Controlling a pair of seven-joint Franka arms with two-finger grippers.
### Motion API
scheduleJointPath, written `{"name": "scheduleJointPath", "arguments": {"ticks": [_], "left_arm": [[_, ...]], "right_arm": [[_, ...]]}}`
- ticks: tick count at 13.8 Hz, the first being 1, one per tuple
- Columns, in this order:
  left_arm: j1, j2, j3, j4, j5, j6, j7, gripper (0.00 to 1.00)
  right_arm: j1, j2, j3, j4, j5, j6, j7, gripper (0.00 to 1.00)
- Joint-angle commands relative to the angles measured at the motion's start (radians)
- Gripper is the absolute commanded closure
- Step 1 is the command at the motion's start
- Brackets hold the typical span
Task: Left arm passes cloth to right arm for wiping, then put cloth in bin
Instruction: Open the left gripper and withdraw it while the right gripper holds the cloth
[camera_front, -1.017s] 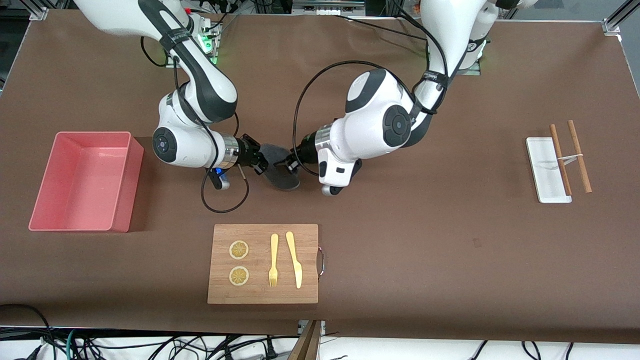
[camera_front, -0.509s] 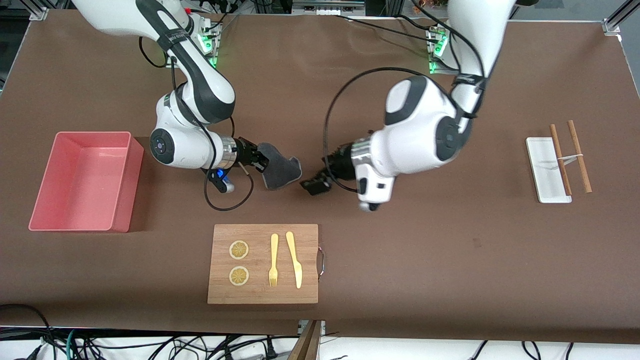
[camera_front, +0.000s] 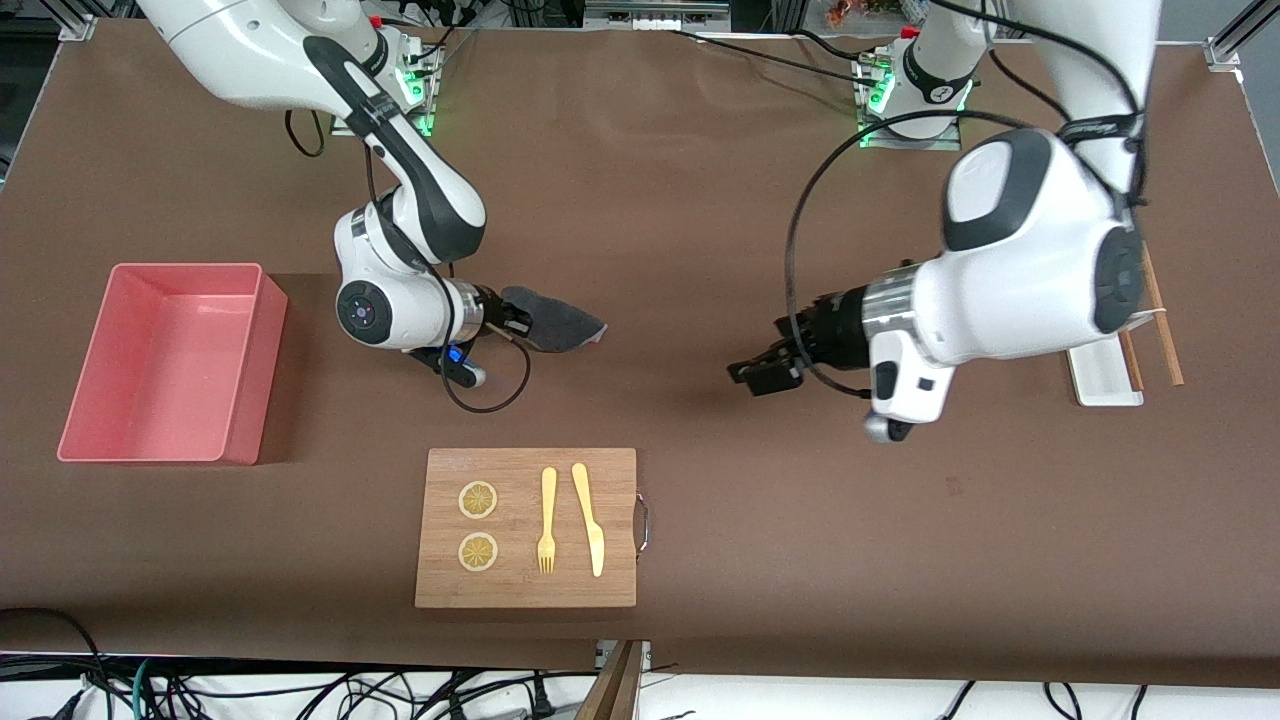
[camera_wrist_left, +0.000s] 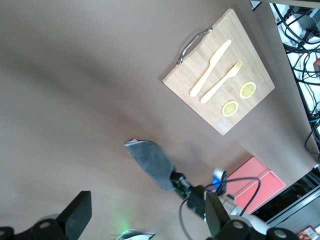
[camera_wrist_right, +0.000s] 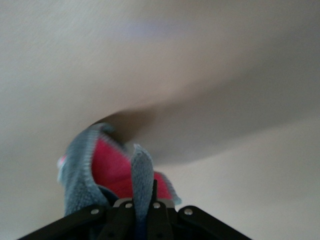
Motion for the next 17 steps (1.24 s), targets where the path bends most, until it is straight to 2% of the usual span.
{"name": "scheduleJointPath", "arguments": {"ticks": [1,4,6,8,10,11,14,17], "left_arm": [[0.072,-0.074,-0.007,-0.038,0.073,-0.129,0.129,0.0],[0.114,-0.124,-0.009,-0.041,0.245,-0.259,0.308,0.0],[0.138,-0.134,-0.007,-0.042,0.335,-0.316,0.388,0.0],[0.152,-0.137,-0.009,-0.052,0.446,-0.356,0.457,0.0],[0.164,-0.182,-0.009,-0.122,0.538,-0.367,0.517,0.0],[0.164,-0.229,-0.009,-0.19,0.564,-0.352,0.542,0.0],[0.189,-0.346,-0.009,-0.386,0.609,-0.197,0.655,0.0],[0.215,-0.352,-0.01,-0.403,0.649,-0.14,0.747,0.0]], "right_arm": [[-0.012,-0.012,-0.06,-0.006,-0.051,-0.005,-0.133,1.0],[-0.014,-0.019,-0.141,-0.003,-0.063,-0.044,-0.279,1.0],[-0.017,-0.032,-0.192,0.003,-0.142,-0.066,-0.374,1.0],[-0.026,-0.039,-0.234,0.004,-0.17,-0.072,-0.467,1.0],[-0.03,-0.049,-0.27,0.004,-0.172,-0.074,-0.555,1.0],[-0.034,-0.052,-0.289,0.006,-0.172,-0.074,-0.595,1.0],[-0.035,-0.052,-0.33,0.024,-0.172,-0.074,-0.693,1.0],[-0.031,-0.041,-0.324,0.029,-0.172,-0.063,-0.629,1.0]]}}
